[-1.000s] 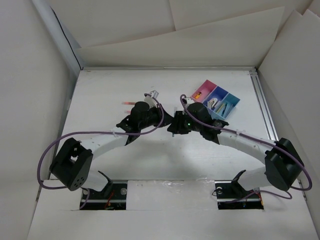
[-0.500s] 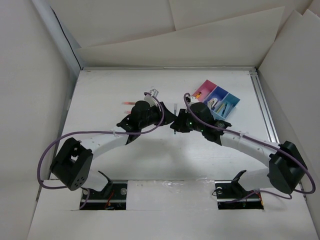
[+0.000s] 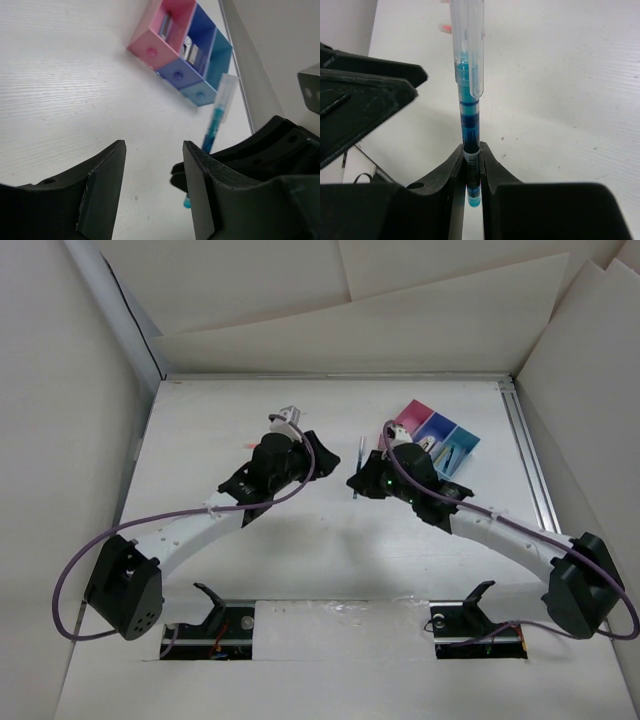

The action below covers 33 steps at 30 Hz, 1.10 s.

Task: Sort the stationery into containers
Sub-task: Place the pen in the storage box.

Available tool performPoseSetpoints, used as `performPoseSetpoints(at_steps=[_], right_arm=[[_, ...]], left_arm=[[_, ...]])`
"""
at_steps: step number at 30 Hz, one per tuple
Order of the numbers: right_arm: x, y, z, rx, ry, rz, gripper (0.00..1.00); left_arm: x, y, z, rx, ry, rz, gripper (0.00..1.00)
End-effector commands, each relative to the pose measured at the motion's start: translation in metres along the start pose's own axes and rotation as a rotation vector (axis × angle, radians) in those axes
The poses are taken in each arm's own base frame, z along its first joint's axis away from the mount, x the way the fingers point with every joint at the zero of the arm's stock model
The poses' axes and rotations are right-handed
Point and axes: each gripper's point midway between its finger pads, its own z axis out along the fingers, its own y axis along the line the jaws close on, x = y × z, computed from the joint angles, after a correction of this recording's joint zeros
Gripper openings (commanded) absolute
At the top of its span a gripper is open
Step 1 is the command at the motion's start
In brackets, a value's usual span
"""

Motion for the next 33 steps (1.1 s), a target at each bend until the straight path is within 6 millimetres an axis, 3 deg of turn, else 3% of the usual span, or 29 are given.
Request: performPoseSetpoints(at_steps=[1, 4, 7, 11, 12, 13, 16, 20, 24, 33], right_arm=[[-0.034, -0.006, -0.009, 0.017, -0.123, 0.039, 0.0], [-0.045, -0.018, -0.016, 0.041, -0.153, 0.066, 0.0], [-0.063, -0.047, -0.027, 0.124, -0.205, 0.109, 0.0], [-0.094, -0.097, -0.047, 0.267, -0.304, 0.191, 0.0], [-0.103, -0.12, -0.054, 0.332, -0.333, 0.231, 0.0], [-0.112, -0.128, -0.059, 0.348, -0.359, 0.244, 0.0], [-0.128, -0.173, -0.077, 0.471, -0.423, 0.313, 0.0], [-0.133, -0.224, -0.08, 0.572, -0.41, 0.392, 0.0], [-0.138, -0.249, -0.077, 0.584, -0.393, 0.443, 0.02], [-0.145, -0.25, -0.064, 0.51, -0.362, 0.471, 0.15]], left_arm=[[-0.028, 0.013, -0.013, -0.073, -0.087, 0.013, 0.46], [-0.033, 0.026, -0.013, -0.129, -0.111, 0.009, 0.46], [-0.033, 0.036, -0.014, -0.194, -0.106, 0.011, 0.47], [-0.035, 0.063, -0.013, -0.355, -0.108, 0.016, 0.46], [-0.032, 0.071, -0.012, -0.402, -0.085, 0.023, 0.46], [-0.031, 0.077, -0.014, -0.431, -0.085, 0.028, 0.46], [-0.034, 0.096, -0.012, -0.51, -0.089, 0.018, 0.44], [-0.033, 0.125, -0.01, -0.545, -0.06, -0.027, 0.43], [-0.034, 0.158, -0.013, -0.583, -0.042, -0.094, 0.4], [-0.032, 0.188, -0.014, -0.716, -0.024, -0.069, 0.4]])
